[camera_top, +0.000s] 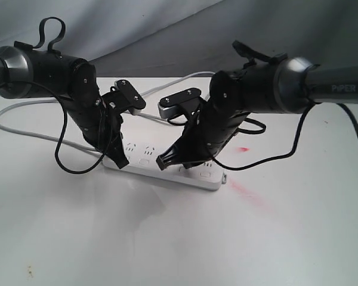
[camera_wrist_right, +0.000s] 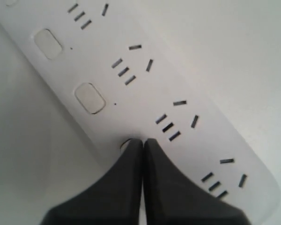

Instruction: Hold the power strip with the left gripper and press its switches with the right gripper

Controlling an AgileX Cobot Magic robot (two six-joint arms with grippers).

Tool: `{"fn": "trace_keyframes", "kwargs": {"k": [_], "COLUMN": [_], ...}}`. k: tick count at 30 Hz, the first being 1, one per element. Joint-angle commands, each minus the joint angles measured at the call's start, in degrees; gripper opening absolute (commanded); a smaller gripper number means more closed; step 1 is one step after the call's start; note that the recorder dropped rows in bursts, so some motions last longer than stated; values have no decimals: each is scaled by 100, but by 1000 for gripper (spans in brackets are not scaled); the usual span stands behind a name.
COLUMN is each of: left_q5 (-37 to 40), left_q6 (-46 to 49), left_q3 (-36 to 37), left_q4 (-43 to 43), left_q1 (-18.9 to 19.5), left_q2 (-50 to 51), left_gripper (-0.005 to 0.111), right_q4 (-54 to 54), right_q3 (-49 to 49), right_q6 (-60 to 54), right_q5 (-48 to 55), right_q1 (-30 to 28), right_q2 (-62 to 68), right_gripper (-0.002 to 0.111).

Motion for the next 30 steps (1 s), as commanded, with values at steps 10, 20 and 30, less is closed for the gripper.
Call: {"fn": "trace_keyframes", "kwargs": {"k": [10, 20, 30], "left_q5": [128, 168, 190], "left_q6": [-44, -85, -83], "left_q3": [28, 28, 28], "left_q4": [-19, -19, -19], "left_q1": [-8, -8, -8], "left_q2": [101, 101, 101], "left_gripper": [0, 0, 0], "right_q4": [362, 1029, 1530], "right_q3": [13, 13, 13], "right_q6": [-309, -745, -1181], "right_q5": [-423, -474, -603], "right_q1": [-5, -5, -5], "right_q2": [-373, -294, 305], "right_gripper": [0, 0, 0]}}
